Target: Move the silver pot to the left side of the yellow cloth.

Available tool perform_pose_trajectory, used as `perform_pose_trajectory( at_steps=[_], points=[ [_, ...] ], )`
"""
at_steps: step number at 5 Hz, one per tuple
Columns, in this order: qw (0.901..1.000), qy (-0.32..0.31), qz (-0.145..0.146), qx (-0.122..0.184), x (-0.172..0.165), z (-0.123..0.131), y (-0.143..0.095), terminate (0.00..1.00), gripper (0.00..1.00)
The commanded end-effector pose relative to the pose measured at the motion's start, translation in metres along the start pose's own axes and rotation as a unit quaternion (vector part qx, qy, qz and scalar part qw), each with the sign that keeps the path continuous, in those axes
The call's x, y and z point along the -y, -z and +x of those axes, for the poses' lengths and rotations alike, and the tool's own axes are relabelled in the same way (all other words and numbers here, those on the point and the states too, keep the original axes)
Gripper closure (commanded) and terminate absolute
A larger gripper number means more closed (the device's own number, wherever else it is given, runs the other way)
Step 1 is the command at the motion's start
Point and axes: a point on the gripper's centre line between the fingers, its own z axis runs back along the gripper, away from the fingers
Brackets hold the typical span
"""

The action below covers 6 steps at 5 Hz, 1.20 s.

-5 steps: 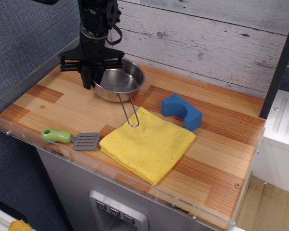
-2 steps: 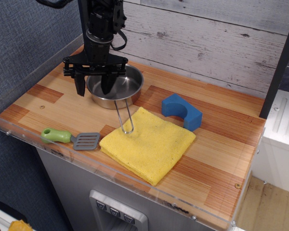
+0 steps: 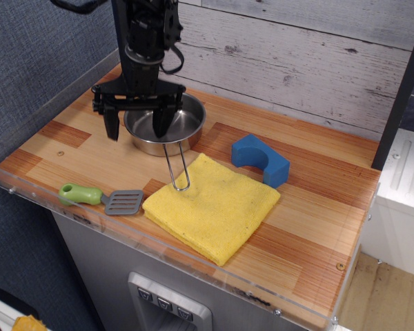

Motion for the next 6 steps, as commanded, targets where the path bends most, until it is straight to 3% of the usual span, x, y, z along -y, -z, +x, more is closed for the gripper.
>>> perform_pose_trajectory(
  at_steps=[1,3,6],
  points=[
    [0.9936,0.018,-0.065,0.090,0.011,-0.003,-0.082,0.00,0.00],
    [0.9826,0.092,-0.106,0.122,0.035,-0.038,-0.123,0.00,0.00],
    [0.9793,0.119,-0.112,0.120,0.034,-0.044,-0.125,0.00,0.00]
  ],
)
